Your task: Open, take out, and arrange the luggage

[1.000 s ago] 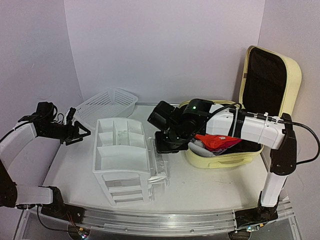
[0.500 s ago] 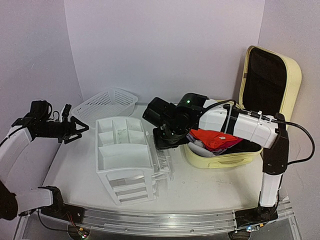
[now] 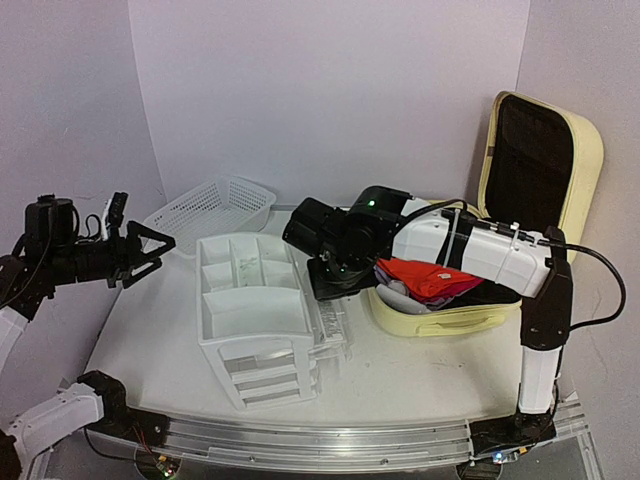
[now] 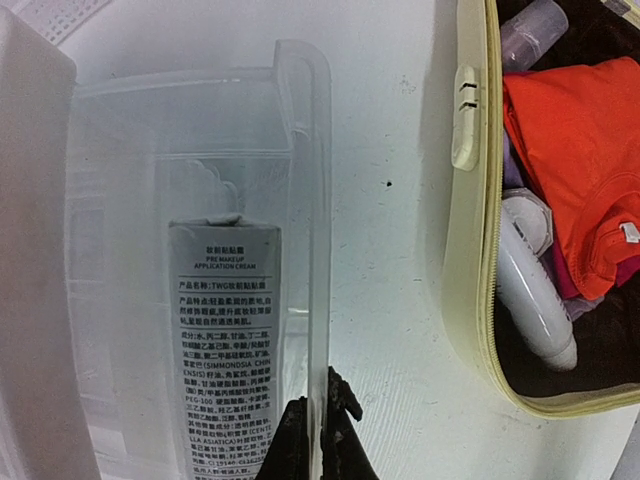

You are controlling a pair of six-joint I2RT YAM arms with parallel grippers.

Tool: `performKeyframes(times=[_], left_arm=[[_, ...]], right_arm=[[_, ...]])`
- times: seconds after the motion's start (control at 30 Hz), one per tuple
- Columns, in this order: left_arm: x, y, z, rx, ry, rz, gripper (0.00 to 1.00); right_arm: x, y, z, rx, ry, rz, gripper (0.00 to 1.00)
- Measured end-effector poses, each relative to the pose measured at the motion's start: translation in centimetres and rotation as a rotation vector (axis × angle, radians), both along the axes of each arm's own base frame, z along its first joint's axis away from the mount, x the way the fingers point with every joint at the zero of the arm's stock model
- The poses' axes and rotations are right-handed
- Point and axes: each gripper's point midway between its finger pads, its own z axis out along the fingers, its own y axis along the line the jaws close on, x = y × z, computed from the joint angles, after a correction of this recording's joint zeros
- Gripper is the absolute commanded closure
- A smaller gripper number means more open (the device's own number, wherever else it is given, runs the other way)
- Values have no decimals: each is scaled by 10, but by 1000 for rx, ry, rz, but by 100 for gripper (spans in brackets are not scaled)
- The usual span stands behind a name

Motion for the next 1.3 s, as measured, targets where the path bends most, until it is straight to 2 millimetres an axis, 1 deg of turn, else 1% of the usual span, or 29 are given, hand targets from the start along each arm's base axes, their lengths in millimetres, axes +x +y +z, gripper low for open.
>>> performKeyframes(times=[0.1, 0.17, 0.3, 0.33, 0.4, 0.47, 0.57, 0.7, 0.87, 1.0, 1.3], left_arm=[[-7, -21, -15, 69, 49, -53, 19], [-14, -36, -30, 134, 88, -85, 20], [-29, -63, -59, 286, 133, -133, 30], [-31, -68, -65, 326, 142, -134, 34], [-29, -75, -70, 374, 141, -130, 41], [-24, -77, -75, 420, 137, -109, 47], [-15, -76, -80, 471, 128, -70, 50], [-6, -73, -81, 511, 115, -28, 52], [1, -73, -79, 536, 103, -1, 53], [5, -73, -78, 549, 92, 9, 54], [9, -73, -77, 559, 88, 27, 56]], right_arm=[[0, 0, 0, 0, 0, 1, 100], [0, 0, 0, -1, -1, 3, 100], [0, 0, 0, -1, -1, 4, 100], [0, 0, 0, -1, -2, 4, 100], [1, 0, 0, -4, -5, 3, 100], [2, -1, 1, -6, -11, 1, 100], [5, -1, 2, -5, -23, -5, 100], [9, -3, 1, 1, -41, -18, 100], [11, -13, -6, 7, -40, -48, 100], [14, -22, -5, 6, -39, -63, 100], [15, -24, -5, 32, -34, -91, 100]])
